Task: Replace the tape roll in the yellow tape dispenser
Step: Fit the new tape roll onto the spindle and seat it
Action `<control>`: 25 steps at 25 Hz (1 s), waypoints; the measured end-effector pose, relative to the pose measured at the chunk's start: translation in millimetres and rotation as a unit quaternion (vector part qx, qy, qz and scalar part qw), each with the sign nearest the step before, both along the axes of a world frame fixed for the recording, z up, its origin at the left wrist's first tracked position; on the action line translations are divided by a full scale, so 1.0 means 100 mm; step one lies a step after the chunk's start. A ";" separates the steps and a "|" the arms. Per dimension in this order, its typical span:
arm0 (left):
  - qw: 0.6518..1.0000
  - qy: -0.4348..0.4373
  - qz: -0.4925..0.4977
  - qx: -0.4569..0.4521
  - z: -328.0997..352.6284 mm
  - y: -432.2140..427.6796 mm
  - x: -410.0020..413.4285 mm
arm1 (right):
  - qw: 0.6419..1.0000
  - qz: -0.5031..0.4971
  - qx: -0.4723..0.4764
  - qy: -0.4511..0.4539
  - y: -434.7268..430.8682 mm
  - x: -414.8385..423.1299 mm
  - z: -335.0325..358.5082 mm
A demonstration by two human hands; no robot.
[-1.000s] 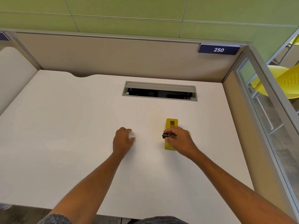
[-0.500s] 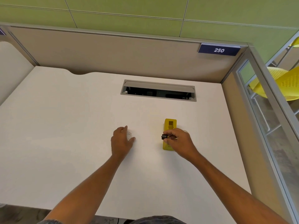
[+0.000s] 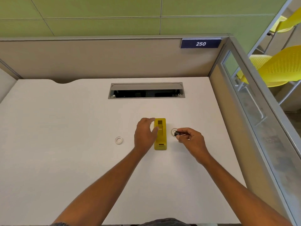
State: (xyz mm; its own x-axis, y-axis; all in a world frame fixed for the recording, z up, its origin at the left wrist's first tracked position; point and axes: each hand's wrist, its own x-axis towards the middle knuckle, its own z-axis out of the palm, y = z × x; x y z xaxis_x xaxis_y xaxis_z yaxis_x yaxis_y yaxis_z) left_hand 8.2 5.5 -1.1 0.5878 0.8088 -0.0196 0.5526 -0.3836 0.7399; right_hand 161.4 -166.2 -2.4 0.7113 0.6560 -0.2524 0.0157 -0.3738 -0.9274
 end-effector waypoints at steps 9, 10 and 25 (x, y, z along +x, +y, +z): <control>0.940 0.228 -0.235 0.098 -0.06 -0.29 0.84 | 0.996 -0.074 -0.018 0.039 -0.46 0.30 -0.14; 0.922 0.262 -0.258 0.124 -0.09 -0.31 0.92 | 0.996 -0.075 -0.019 0.040 -0.49 0.32 -0.15; 0.899 0.312 -0.285 0.117 -0.30 -0.30 1.28 | 0.995 -0.082 -0.036 0.036 -0.69 0.48 -0.19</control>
State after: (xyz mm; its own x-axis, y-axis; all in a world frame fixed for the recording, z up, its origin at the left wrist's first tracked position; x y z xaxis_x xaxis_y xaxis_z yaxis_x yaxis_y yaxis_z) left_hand 135.9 -24.5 -31.1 0.8417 0.4042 -0.3581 0.4959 -0.8410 0.2162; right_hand 209.2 -235.4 -20.9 0.7860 0.5104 -0.3489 -0.1169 -0.4314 -0.8946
